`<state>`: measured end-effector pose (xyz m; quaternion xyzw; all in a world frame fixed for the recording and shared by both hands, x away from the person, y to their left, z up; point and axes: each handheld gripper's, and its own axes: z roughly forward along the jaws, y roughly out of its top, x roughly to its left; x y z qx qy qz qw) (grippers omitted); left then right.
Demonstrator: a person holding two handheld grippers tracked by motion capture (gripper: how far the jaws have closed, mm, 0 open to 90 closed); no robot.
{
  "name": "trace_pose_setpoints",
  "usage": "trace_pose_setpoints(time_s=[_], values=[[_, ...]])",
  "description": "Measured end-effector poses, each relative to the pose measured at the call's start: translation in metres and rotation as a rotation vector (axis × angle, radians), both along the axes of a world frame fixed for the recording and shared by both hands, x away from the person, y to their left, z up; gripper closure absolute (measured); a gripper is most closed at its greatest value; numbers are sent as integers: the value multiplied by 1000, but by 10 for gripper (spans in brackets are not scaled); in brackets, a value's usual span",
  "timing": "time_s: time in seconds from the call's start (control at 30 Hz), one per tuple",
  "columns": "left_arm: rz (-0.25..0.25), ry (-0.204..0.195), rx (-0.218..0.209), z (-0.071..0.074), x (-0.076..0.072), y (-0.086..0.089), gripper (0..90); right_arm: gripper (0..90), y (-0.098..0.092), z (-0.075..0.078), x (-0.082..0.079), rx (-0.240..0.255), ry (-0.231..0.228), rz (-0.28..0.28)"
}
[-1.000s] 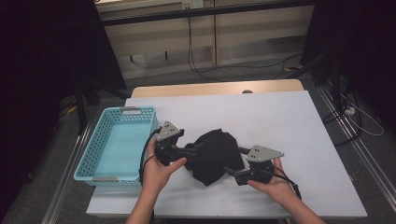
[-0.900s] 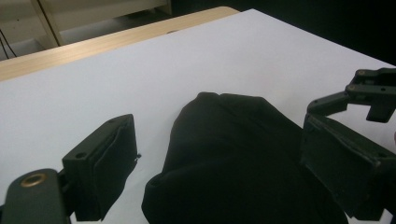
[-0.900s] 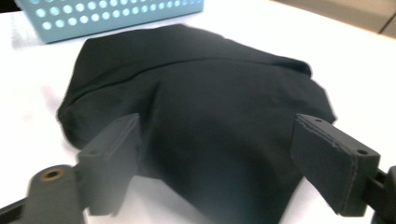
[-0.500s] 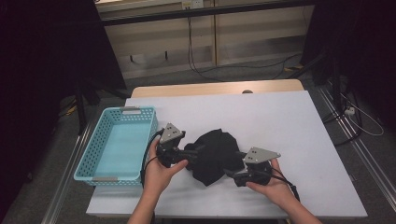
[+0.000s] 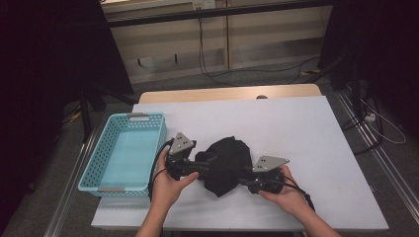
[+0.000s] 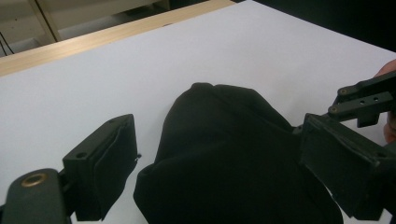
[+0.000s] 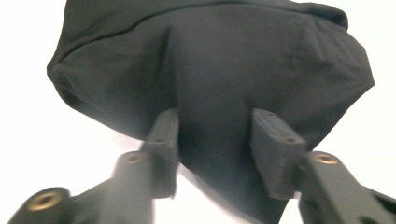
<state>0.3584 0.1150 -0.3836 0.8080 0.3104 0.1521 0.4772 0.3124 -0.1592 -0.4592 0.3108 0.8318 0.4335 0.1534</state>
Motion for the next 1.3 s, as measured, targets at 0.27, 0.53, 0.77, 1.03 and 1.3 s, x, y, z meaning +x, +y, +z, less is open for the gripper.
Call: trace_pose_setpoints(time_s=[0.27,0.53,0.77,1.03,1.3], values=[[-9,12,10,-6,-2,-1,119,846,-7,9,5,36,19,-8],[-60,4,-10,-4,-8,-16,134,869,-30,32,5,155,-19,-59],[-110,13,-21,-5,-16,-28,169,869,-39,35,6,192,-28,-101],[-153,49,-30,-12,-24,-43,258,867,-41,34,6,181,-38,-117],[-219,109,34,-31,-30,-60,429,866,-44,32,9,169,-41,-135]])
